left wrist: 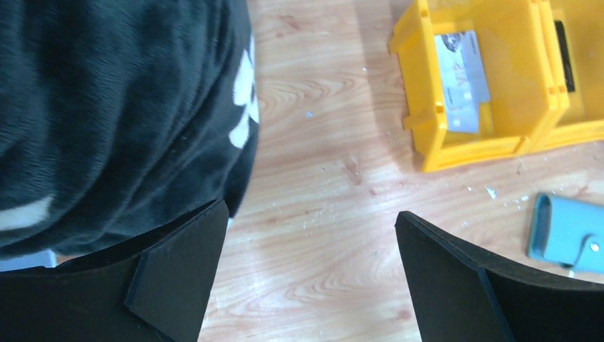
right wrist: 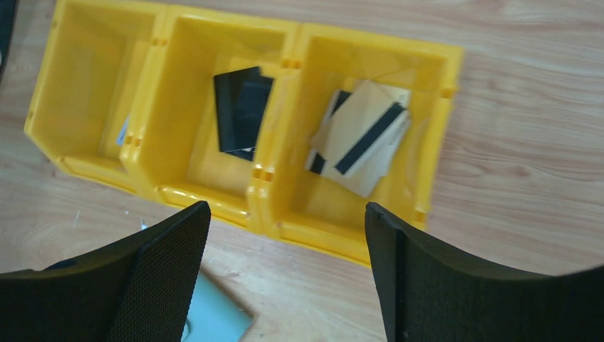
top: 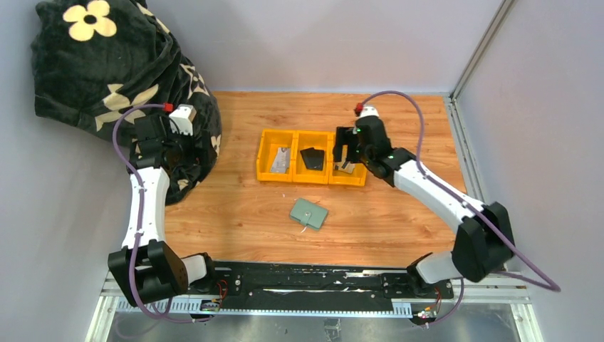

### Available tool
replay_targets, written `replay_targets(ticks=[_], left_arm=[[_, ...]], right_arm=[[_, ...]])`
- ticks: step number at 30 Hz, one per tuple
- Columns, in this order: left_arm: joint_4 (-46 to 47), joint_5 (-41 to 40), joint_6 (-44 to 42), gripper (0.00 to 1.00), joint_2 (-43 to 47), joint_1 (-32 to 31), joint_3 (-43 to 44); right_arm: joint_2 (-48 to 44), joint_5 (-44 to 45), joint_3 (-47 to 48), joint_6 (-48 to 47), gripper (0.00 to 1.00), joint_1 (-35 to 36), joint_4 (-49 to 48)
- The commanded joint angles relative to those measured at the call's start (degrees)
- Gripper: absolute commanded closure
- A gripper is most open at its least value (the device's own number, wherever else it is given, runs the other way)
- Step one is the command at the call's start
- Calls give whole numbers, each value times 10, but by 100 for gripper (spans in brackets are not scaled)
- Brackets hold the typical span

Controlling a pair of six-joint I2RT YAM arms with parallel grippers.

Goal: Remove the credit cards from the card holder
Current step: Pick up the card holder from the center of the board.

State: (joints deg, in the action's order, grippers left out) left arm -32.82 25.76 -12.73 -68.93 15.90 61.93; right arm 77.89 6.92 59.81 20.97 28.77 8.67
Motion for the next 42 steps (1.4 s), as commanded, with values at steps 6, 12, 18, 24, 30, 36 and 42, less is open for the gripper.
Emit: replay_targets(ticks=[6,12,18,24,30,36,42], left_arm=[[-72,43,-41,0,25,-61,-33],[-91,21,-66,0,39,-123,-58],[-105,3,-83,0,37,-153,-64],[-122,6,-101,0,36,-172,-62],[-137,19,-113,0,37,-174,-58],[-170,29,-136,0,50,-174,-44],[-205,54,-156,0,66,-174,-32]], right_arm=[[166,27,129,8,29,66,85],[199,47,147,14,35,84,112],[191,91,129,21,34,109,130],[156,99,95,19,31,177,131],[125,55,37,-26,11,282,77],[139,13,-1,-43,10,293,53],[160,3,-30,-56,9,292,43]])
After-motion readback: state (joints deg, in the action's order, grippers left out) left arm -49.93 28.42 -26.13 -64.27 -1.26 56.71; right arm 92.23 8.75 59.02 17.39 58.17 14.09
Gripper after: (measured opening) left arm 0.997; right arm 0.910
